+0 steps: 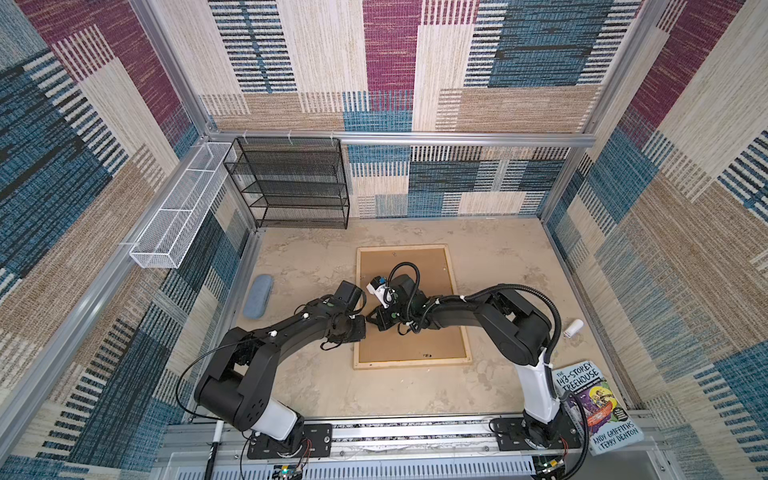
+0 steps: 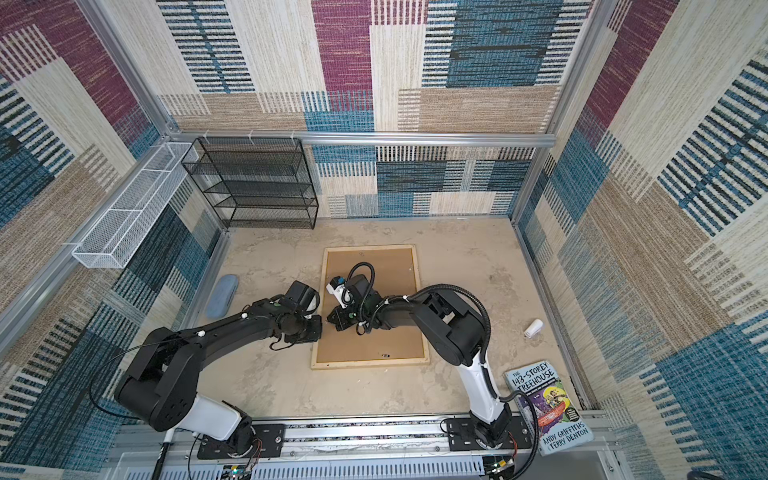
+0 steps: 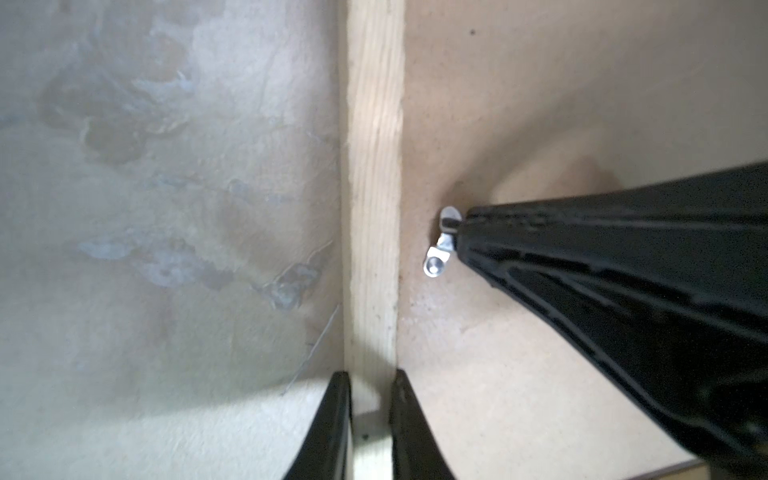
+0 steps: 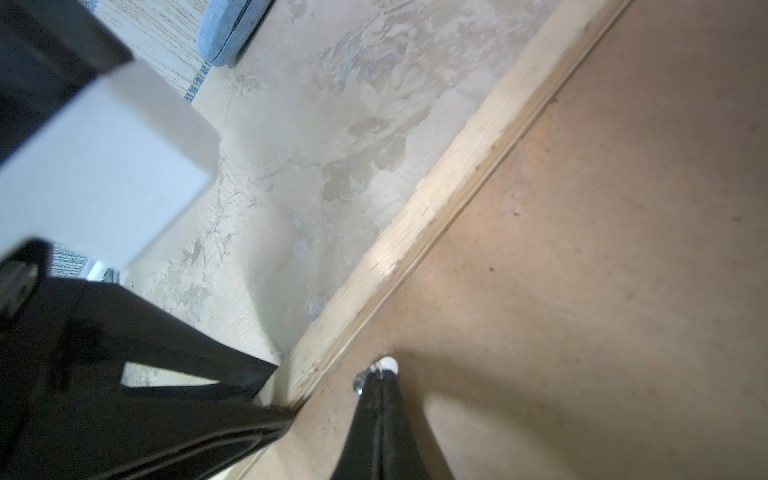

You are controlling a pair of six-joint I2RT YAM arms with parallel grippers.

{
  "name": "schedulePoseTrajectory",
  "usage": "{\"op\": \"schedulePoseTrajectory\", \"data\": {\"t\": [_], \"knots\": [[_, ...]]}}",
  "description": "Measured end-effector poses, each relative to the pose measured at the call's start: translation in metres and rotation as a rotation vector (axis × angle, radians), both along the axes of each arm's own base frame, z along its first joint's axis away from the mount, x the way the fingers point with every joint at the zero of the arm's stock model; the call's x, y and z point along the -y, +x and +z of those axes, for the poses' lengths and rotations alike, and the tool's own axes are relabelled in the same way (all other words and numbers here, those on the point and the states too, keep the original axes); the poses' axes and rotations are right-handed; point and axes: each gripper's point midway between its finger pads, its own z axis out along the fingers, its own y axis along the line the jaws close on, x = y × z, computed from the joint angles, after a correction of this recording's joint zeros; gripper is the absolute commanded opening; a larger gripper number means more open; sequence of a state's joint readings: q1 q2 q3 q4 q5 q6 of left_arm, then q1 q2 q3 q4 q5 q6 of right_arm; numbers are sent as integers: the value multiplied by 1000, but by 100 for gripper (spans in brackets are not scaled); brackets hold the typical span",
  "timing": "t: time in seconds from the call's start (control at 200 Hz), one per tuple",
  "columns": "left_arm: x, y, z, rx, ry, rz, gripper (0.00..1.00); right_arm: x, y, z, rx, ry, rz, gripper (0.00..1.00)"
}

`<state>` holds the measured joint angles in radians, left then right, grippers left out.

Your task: Put the photo into the frame

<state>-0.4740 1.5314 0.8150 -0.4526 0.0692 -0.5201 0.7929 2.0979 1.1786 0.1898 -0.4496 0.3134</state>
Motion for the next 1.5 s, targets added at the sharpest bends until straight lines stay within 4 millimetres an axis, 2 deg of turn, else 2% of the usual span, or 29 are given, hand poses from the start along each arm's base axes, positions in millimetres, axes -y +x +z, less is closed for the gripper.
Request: {"op": "schedulePoseTrajectory", "data": {"t": [0.215,0.671,1.207,1.497], "knots": [[0,0,0,-3,0,0,20,-9,-6,1,13,39,49,0],[-1,0,0,-3,5,-1,20,-18,-5,0,30,87,117,0],[-1,0,0,-7,9,-2,19,-21,-7,0,31,103,172,1],[-1,0,0,-2,6,-2,18,-17,-1,0,-45,150,153,0]]}}
